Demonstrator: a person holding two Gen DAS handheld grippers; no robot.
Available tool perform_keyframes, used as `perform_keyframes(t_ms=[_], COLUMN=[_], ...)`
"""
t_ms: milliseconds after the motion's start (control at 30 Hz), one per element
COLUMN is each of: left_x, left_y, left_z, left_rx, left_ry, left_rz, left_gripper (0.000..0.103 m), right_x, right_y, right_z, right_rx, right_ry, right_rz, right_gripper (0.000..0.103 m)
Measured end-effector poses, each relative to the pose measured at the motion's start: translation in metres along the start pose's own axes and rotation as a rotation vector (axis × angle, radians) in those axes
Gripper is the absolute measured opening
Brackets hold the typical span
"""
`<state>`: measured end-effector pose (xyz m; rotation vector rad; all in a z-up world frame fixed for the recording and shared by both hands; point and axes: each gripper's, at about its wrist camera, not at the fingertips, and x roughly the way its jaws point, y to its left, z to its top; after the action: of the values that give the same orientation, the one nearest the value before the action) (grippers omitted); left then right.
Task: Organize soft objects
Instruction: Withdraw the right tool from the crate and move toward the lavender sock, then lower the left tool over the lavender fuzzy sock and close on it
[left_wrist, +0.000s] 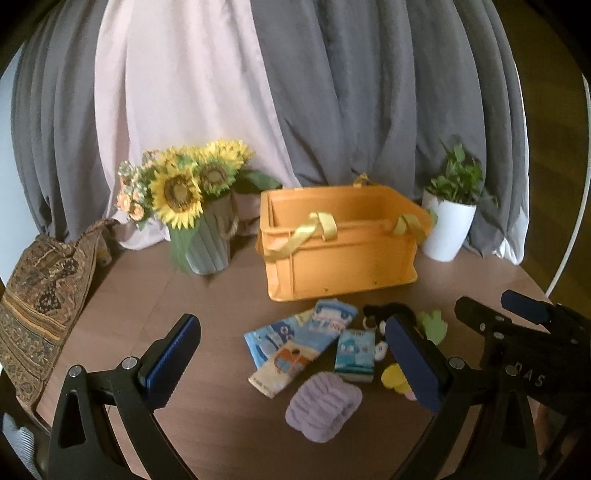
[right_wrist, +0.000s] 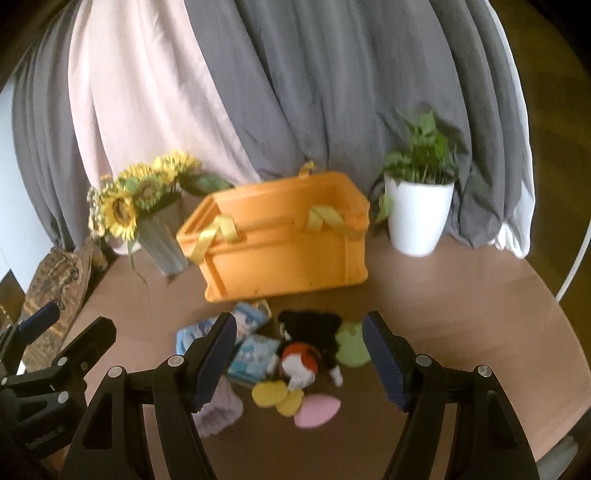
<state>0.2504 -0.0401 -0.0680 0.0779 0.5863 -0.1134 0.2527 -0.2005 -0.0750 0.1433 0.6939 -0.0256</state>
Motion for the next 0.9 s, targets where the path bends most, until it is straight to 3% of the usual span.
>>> perform_keyframes(t_ms=[633,900], left_x=[0.034,0.051], left_y=[-0.015,-0.019], left_z=[-0.055,-0.075], left_rx=[0.011,-0.016], left_ry=[0.175,0.245], left_rz=[-0.009,0.008], left_gripper=[0.102,0.093], right_x=[0.032,0.048], right_y=[-0.01,-0.014], right_z=[-0.056,-0.072], right_rx=[-0.023,-0.047], right_ry=[0.189,0.257], right_rz=[-0.009,0.0], right_gripper=[0.072,0.071])
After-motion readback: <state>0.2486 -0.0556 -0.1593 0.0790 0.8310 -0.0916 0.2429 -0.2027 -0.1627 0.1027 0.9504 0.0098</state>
